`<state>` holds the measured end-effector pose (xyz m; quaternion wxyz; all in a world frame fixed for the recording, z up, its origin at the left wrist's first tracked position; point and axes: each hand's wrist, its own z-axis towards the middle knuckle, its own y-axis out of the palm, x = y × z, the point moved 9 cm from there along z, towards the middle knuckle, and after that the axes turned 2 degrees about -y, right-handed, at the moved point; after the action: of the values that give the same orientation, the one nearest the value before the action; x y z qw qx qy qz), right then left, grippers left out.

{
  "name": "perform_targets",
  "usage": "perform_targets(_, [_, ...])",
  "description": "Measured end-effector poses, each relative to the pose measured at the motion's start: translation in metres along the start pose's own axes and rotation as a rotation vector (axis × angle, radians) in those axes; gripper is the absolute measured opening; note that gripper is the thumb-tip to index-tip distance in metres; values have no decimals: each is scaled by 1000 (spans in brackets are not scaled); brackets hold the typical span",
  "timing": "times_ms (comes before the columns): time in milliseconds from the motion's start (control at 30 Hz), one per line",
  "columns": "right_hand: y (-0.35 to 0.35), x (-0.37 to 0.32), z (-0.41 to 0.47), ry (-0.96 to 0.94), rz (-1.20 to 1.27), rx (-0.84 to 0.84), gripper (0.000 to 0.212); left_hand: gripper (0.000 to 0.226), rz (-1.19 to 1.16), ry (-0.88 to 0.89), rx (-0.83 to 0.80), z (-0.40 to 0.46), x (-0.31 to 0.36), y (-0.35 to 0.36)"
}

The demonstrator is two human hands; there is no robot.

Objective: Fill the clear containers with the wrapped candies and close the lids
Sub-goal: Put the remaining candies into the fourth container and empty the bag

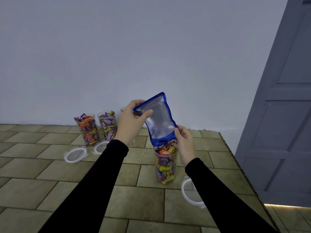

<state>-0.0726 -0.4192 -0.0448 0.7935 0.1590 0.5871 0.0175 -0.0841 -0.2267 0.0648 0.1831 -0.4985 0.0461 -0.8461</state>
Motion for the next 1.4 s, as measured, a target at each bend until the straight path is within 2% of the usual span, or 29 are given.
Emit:
perform_targets(233, [1, -2, 0, -38, 7, -22, 15, 30, -61, 17, 43, -2, 4, -6])
perform_targets(367, [-2, 4, 1, -8, 9, 2, 18, 36, -54, 34, -4, -6, 8, -1])
perform_targets(467, [-2, 4, 0, 17, 66, 21, 21, 55, -50, -1, -91, -6, 4, 4])
perform_targets(633, [-3, 4, 1, 15, 72, 41, 22, 101, -12, -181, -285, -11, -28, 18])
perform_targets(700, [-3, 6, 2, 20, 68, 45, 24, 108, 37, -205, -352, -19, -31, 25])
perform_targets(800, [-2, 6, 3, 21, 54, 32, 25, 112, 26, -237, -361, -25, -34, 30])
perform_targets(933, [1, 6, 4, 1, -1, -16, 26, 111, -7, -192, -319, -24, -26, 31])
perform_targets(1267, [4, 0, -1, 17, 180, -36, 26, 108, 46, -41, -371, -24, 1, 41])
perform_targets(1400, [5, 2, 0, 23, 203, -37, 29, 107, 184, 45, -411, -27, 10, 40])
